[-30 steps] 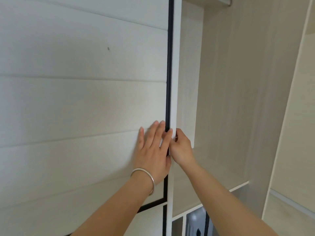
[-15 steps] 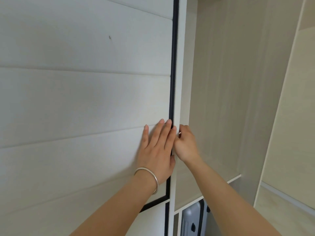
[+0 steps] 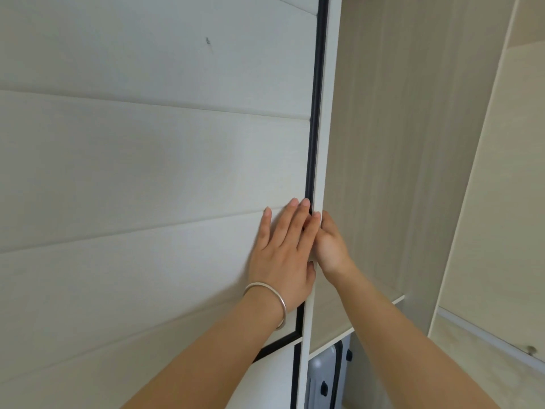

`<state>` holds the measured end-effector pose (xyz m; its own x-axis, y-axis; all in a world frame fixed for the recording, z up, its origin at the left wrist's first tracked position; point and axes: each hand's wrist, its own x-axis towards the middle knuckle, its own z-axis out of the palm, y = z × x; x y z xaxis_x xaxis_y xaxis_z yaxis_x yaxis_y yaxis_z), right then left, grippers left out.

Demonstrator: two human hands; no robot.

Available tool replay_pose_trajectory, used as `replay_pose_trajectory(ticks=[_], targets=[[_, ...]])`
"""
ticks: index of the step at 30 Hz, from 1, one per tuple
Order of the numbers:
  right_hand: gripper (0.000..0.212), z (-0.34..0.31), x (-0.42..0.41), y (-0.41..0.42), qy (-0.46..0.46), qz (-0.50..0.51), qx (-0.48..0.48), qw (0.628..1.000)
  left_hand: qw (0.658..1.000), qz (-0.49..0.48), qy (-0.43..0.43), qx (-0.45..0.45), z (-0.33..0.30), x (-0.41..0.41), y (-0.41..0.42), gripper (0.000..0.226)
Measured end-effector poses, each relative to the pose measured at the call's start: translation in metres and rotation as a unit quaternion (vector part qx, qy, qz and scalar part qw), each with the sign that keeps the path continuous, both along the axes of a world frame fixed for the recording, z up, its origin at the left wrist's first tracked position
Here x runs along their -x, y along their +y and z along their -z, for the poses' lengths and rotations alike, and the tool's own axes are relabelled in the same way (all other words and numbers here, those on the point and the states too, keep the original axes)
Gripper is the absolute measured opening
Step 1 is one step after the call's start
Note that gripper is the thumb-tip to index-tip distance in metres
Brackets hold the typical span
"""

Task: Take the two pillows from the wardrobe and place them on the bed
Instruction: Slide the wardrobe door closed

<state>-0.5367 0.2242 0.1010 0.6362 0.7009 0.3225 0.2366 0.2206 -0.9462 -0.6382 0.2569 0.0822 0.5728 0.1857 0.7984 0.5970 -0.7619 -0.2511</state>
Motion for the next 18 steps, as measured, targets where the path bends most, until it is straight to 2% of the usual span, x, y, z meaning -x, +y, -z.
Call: replay_pose_trajectory(ticks=[2,4,8,14,18], targets=[[0.094,0.002,-0.006,0.001,0.008,-0.005,-0.008,1.000,1.000,0.001,0.005,-0.003,0.000,-0.004,0.001,0.078],[0.096,0.004,-0.011,0.002,0.015,-0.007,-0.022,1.000,1.000,0.003,0.008,-0.004,0.001,-0.010,0.001,0.078],[0.066,0.009,-0.028,0.007,0.014,-0.017,-0.049,0.999,1.000,0.001,0.009,-0.014,0.001,-0.024,0.002,0.078],[0.049,0.016,-0.060,0.010,-0.016,-0.007,-0.103,0.994,1.000,-0.005,0.000,-0.014,0.007,-0.059,-0.002,0.076],[0.027,0.019,-0.087,0.008,-0.036,-0.011,-0.131,0.991,1.000,-0.006,-0.010,-0.026,0.008,-0.085,-0.003,0.070]])
